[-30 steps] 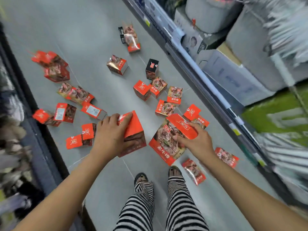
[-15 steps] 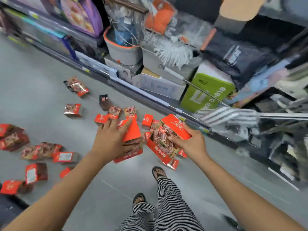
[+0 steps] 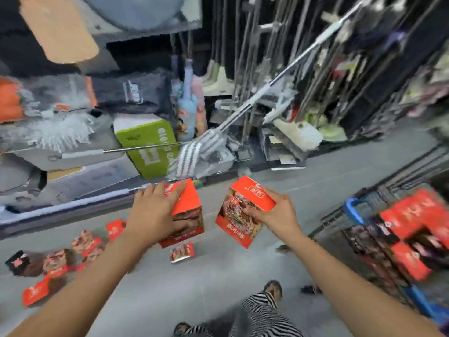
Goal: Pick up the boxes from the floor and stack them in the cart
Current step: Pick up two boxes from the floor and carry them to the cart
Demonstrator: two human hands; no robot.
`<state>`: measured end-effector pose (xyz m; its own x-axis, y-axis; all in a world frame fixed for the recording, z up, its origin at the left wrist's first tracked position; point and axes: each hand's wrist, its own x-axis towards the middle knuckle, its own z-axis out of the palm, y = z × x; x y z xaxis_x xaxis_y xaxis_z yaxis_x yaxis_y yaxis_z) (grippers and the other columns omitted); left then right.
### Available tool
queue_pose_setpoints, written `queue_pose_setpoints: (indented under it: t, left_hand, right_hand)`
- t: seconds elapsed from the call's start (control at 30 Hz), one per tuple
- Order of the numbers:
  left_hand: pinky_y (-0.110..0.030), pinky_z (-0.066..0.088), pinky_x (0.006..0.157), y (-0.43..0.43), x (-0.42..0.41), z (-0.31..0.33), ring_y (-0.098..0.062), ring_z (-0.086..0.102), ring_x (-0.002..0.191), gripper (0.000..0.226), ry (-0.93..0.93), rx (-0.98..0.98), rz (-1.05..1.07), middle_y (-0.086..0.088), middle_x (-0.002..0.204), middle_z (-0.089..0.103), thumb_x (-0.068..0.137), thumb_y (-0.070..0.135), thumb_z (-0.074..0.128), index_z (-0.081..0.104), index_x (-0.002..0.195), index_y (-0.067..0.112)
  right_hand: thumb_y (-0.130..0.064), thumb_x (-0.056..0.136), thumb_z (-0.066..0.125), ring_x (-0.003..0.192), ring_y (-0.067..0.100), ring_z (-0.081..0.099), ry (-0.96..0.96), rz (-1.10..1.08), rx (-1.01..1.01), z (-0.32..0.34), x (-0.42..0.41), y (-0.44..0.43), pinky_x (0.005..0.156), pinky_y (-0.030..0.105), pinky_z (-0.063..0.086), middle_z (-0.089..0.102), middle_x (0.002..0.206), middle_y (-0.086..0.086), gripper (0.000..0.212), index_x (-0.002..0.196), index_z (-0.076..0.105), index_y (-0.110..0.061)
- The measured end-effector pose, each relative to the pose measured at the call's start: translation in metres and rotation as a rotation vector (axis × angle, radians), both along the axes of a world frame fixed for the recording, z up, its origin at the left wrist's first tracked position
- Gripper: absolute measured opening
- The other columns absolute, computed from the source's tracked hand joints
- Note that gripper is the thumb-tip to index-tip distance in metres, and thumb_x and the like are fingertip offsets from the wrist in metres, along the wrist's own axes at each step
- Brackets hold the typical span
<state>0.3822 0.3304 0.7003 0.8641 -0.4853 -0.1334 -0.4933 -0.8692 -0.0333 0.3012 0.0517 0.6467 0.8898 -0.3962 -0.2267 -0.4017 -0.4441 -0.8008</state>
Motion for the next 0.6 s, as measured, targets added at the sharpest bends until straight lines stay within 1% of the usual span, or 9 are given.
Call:
queue_pose_setpoints:
  t: [0.03,0.07,0.13,0.17,0.27,0.37,0.47,0.53,0.6]
  left_hand:
    - [-0.046,0.049,0.074,-0.031,0.005,0.001,-0.039,0.06,0.091,0.104,-0.006,0.0,-0.048,-0.019,0.104,0.063,0.048,0.08,0.065,0.054,0.134,0.023]
    - [-0.046,0.049,0.073,-0.063,0.008,0.003,-0.039,0.061,0.091,0.104,-0.008,-0.007,-0.096,-0.019,0.104,0.063,0.047,0.08,0.067,0.055,0.133,0.022]
    - [-0.045,0.049,0.075,-0.13,0.012,0.008,-0.039,0.06,0.093,0.104,0.002,-0.029,-0.176,-0.018,0.106,0.062,0.049,0.084,0.057,0.055,0.133,0.023]
    - [-0.045,0.048,0.076,-0.163,0.013,0.01,-0.038,0.06,0.095,0.104,0.007,-0.042,-0.214,-0.018,0.108,0.062,0.05,0.085,0.049,0.054,0.134,0.023]
    - [-0.045,0.048,0.08,-0.258,0.016,0.016,-0.04,0.058,0.098,0.105,-0.003,-0.097,-0.362,-0.02,0.113,0.06,0.055,0.086,0.037,0.049,0.139,0.023]
    - [-0.043,0.048,0.075,-0.346,0.01,0.021,-0.039,0.059,0.093,0.103,-0.039,-0.139,-0.488,-0.021,0.11,0.059,0.058,0.085,0.037,0.047,0.138,0.023]
    - [-0.045,0.046,0.081,-0.421,-0.003,0.026,-0.038,0.056,0.099,0.102,-0.024,-0.197,-0.638,-0.018,0.115,0.057,0.059,0.084,0.039,0.043,0.14,0.024]
    - [-0.045,0.045,0.083,-0.465,-0.012,0.027,-0.038,0.055,0.101,0.102,-0.003,-0.229,-0.743,-0.017,0.115,0.057,0.059,0.083,0.04,0.043,0.142,0.023]
    - [-0.046,0.044,0.085,-0.505,-0.022,0.026,-0.037,0.055,0.102,0.102,0.038,-0.241,-0.852,-0.017,0.115,0.057,0.06,0.083,0.041,0.041,0.142,0.023]
  right_hand:
    - [-0.055,0.047,0.089,0.085,0.014,0.067,-0.012,-0.049,0.01,0.0,-0.007,-0.028,0.084,0.036,0.055,0.071,0.087,-0.004,0.074,0.112,0.07,-0.024]
    - [-0.06,0.045,0.087,0.084,0.015,0.067,-0.019,-0.094,0.017,0.004,-0.015,-0.056,0.083,0.038,0.056,0.071,0.086,-0.003,0.076,0.11,0.07,-0.023]
    - [-0.074,0.04,0.082,0.089,0.016,0.067,-0.043,-0.185,0.017,0.006,-0.031,-0.113,0.086,0.039,0.056,0.07,0.095,0.001,0.09,0.115,0.069,-0.026]
    - [-0.075,0.039,0.082,0.093,0.016,0.066,-0.057,-0.227,0.013,0.006,-0.04,-0.143,0.089,0.036,0.055,0.068,0.1,0.002,0.093,0.119,0.067,-0.028]
    - [-0.059,0.046,0.088,0.093,0.013,0.062,-0.068,-0.329,-0.055,0.02,-0.069,-0.224,0.088,0.025,0.05,0.064,0.104,0.003,0.089,0.126,0.063,-0.027]
    - [-0.051,0.055,0.089,0.098,0.017,0.056,-0.089,-0.462,-0.138,0.03,-0.105,-0.29,0.091,0.028,0.045,0.057,0.107,0.006,0.086,0.132,0.058,-0.03]
    - [-0.04,0.059,0.09,0.102,0.018,0.053,-0.086,-0.625,-0.138,0.032,-0.147,-0.337,0.094,0.028,0.042,0.052,0.109,0.005,0.083,0.133,0.056,-0.025]
    - [-0.04,0.059,0.089,0.107,0.018,0.051,-0.079,-0.737,-0.143,0.025,-0.174,-0.36,0.097,0.028,0.04,0.051,0.113,0.005,0.084,0.134,0.055,-0.025]
    - [-0.044,0.059,0.088,0.105,0.016,0.05,-0.036,-0.825,-0.118,0.017,-0.197,-0.375,0.093,0.025,0.038,0.051,0.116,0.007,0.087,0.136,0.054,-0.024]
